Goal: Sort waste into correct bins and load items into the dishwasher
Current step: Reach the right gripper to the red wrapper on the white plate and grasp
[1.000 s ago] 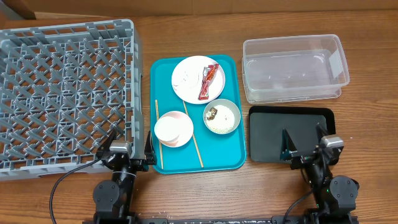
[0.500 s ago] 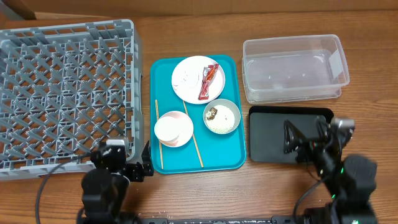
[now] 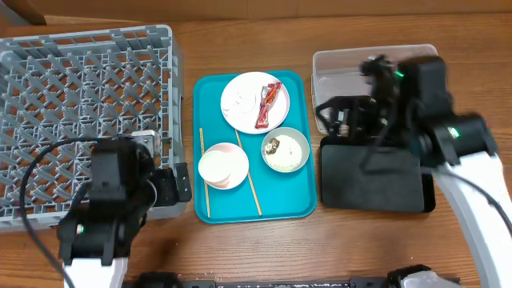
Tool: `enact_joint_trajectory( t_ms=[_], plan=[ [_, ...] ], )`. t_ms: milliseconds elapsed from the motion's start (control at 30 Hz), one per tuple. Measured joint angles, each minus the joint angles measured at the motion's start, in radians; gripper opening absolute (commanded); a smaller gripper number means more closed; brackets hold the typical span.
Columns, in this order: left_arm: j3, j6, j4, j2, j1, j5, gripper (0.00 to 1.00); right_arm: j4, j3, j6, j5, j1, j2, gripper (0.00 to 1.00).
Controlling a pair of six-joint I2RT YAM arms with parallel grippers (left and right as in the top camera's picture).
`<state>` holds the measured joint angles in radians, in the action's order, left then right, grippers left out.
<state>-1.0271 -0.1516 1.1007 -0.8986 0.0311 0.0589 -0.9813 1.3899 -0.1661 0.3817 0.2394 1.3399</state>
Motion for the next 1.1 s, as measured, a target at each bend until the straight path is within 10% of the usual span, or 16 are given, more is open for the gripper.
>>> enact_joint_trajectory(
  t_ms=[700, 1100],
  plan=[
    [-0.122, -0.037, 0.150, -0.060, -0.084, 0.008, 0.99, 0.395, 0.116, -0.058, -0.164, 0.243, 0.379, 1.00],
    [-0.124, -0.037, 0.148, -0.061, -0.092, 0.008, 1.00, 0.535, 0.116, -0.118, -0.280, 0.293, 0.720, 0.80]
  ],
)
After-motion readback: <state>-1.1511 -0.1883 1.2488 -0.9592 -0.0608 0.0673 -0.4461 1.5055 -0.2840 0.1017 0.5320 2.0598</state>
